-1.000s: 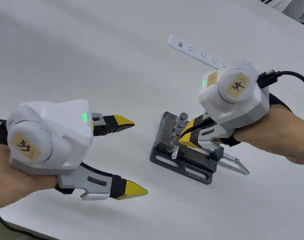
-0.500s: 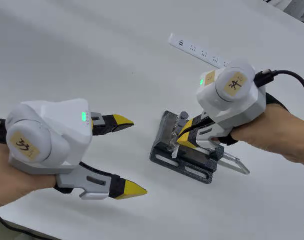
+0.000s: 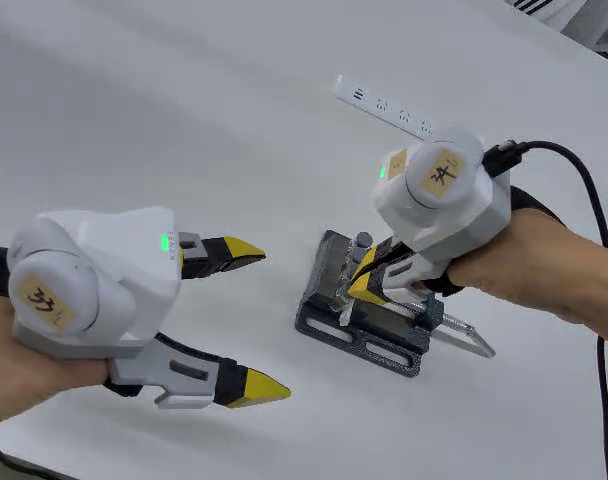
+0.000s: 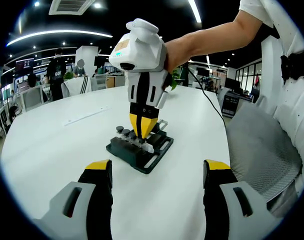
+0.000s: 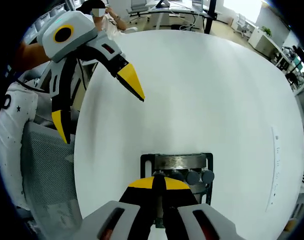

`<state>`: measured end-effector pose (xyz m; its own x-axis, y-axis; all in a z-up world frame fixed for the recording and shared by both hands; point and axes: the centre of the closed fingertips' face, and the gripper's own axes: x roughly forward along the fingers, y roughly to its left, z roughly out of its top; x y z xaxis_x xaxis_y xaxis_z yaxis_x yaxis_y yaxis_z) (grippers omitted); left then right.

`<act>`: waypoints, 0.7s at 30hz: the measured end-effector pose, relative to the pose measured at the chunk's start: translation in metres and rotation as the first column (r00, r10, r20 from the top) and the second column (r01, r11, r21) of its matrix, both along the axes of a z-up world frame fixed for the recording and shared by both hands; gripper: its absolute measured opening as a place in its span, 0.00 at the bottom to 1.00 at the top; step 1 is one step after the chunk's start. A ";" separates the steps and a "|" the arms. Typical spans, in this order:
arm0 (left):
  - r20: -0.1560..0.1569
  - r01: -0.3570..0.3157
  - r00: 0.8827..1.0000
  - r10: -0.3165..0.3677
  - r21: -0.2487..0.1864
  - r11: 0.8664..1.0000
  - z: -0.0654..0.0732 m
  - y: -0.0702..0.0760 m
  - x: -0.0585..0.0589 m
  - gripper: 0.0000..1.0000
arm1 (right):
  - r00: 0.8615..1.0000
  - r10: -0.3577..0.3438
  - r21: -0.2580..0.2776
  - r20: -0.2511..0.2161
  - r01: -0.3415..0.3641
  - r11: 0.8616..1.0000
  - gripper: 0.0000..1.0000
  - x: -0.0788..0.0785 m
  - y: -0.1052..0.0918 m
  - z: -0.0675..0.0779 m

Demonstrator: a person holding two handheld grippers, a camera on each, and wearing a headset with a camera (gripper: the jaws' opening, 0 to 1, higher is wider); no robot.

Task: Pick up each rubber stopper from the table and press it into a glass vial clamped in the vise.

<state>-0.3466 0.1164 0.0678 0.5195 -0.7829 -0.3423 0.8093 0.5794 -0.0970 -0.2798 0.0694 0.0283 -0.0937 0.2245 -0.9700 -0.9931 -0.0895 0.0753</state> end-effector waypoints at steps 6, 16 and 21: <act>0.002 -0.001 1.000 0.001 -0.001 1.000 0.000 0.001 0.001 0.73 | 1.000 0.021 -0.030 -0.007 -0.021 0.999 0.00 0.001 0.000 -0.001; 0.008 -0.004 1.000 0.004 -0.002 1.000 0.002 0.001 0.003 0.73 | 1.000 0.007 -0.053 -0.003 -0.007 0.999 0.00 -0.002 -0.001 -0.001; 0.011 -0.008 1.000 0.008 -0.005 1.000 0.003 0.001 0.004 0.73 | 1.000 0.012 -0.055 0.000 -0.012 0.998 0.00 -0.002 -0.001 -0.002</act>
